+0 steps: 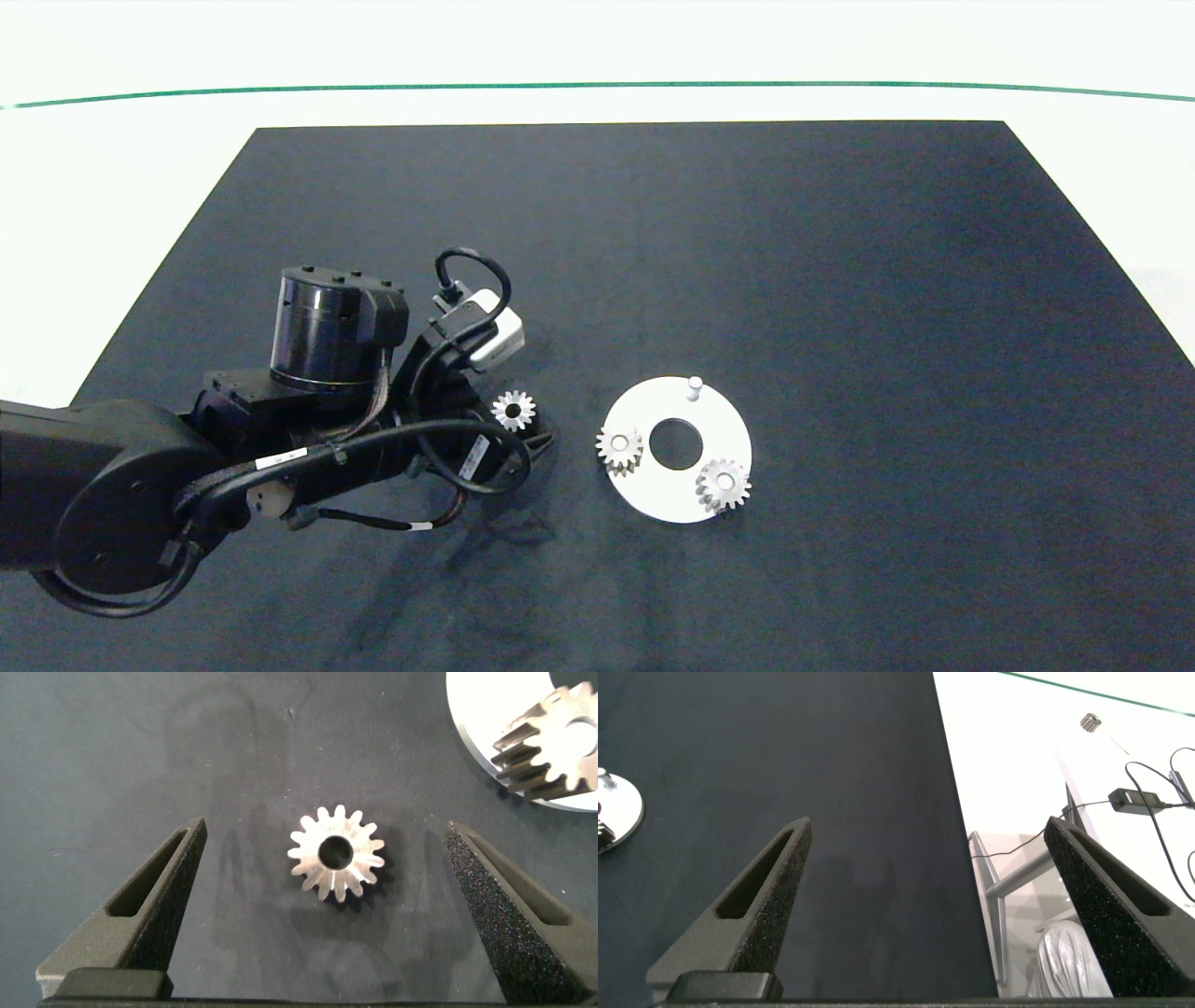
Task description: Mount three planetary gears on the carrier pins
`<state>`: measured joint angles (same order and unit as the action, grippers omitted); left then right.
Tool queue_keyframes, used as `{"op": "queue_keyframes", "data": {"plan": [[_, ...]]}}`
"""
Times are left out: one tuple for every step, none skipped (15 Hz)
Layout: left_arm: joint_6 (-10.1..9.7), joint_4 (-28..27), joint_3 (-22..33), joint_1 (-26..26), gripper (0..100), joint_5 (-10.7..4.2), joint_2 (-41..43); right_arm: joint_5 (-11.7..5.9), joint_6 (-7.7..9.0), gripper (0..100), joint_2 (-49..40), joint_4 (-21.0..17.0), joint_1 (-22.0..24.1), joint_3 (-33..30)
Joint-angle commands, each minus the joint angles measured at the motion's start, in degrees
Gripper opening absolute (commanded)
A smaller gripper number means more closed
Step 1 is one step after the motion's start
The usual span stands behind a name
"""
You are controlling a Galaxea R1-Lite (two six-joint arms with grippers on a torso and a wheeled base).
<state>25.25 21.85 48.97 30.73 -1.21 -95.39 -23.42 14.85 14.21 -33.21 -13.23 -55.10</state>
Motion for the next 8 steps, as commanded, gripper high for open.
{"op": "queue_keyframes", "data": {"plan": [[0.24, 0.22, -0.10, -0.23, 100, -0.02, -1.29, -0.14, 0.09, 100, 0.02, -0.19, -0.04, -0.01], [0.24, 0.22, -0.10, -0.23, 100, -0.02, -1.38, -0.14, 0.09, 100, 0.02, -0.19, -0.04, -0.01], [0.24, 0.22, -0.28, -0.32, 100, -0.02, -1.55, -0.14, 0.09, 100, 0.02, -0.19, -0.04, -0.01], [0.24, 0.22, -0.63, -0.50, 100, -0.02, -1.82, -0.14, 0.09, 100, 0.02, -0.19, -0.04, -0.01], [0.15, 0.22, -0.89, -0.50, 100, -0.11, -1.90, -0.14, 0.09, 100, 0.02, -0.19, -0.04, -0.18], [0.07, 0.22, -0.98, -0.50, 100, -0.02, -1.90, -0.14, 0.09, 100, 0.02, -0.28, -0.04, -0.36], [0.07, 0.22, -0.98, -0.50, 100, -0.02, -1.90, -0.14, 0.09, 100, 0.02, -0.28, -0.04, -0.36], [-0.02, 0.22, -0.98, -0.50, 100, -0.02, -1.82, -0.14, 0.09, 100, 0.02, -0.28, 0.04, -0.36]]}}
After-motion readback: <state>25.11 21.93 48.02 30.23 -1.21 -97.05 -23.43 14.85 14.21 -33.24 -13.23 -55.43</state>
